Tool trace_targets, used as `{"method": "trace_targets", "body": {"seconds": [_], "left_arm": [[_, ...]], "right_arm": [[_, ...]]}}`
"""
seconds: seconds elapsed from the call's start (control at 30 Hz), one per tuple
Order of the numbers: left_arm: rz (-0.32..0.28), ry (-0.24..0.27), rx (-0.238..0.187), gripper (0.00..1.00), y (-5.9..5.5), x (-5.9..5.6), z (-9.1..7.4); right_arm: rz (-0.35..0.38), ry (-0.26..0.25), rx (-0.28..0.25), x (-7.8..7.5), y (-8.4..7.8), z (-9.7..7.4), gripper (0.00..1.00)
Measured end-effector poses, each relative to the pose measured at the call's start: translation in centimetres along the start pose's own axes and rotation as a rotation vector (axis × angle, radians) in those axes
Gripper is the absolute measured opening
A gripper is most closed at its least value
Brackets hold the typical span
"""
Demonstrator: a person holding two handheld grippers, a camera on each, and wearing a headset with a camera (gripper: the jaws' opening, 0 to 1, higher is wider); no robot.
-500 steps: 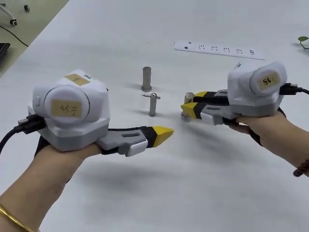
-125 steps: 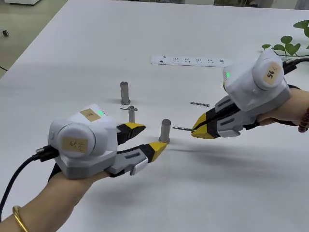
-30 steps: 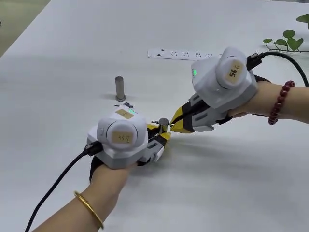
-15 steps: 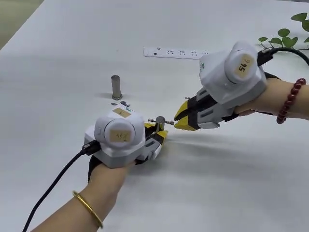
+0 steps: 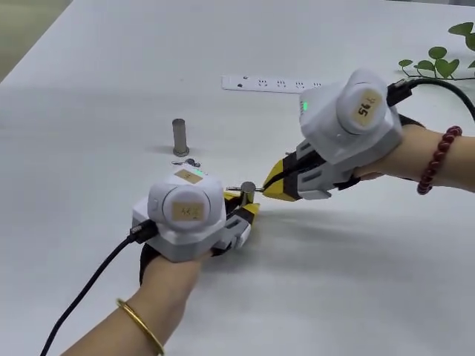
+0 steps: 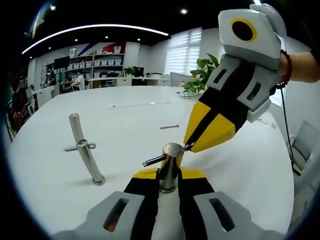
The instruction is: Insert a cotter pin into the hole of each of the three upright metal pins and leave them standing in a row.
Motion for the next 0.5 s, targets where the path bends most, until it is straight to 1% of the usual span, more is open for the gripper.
{"method": "trace_targets", "body": {"seconds": [0.33, 0.5], "left_arm": [[-0.004, 0.000, -0.001, 0.11, -0.02, -0.01, 0.05], [-0.001, -0.001, 0.000, 0.11, -0.02, -0.01, 0.07]], "right_arm": [[-0.001, 0.002, -0.008, -0.30, -0.11, 0.33, 0.00], [-0.002, 0.001, -0.010, -0.20, 0.01, 0.31, 0.00]]}}
Point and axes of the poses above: the centre of the closed fingertips' face, and the gripper's own axes: z roughly forward along the fingers, x roughly to its left, y roughly out of its top, the point moved 5 cm from there along -z, roughly backward along the fingers, and after that the axes turned 11 degrees about -z, right-handed, at the moved point
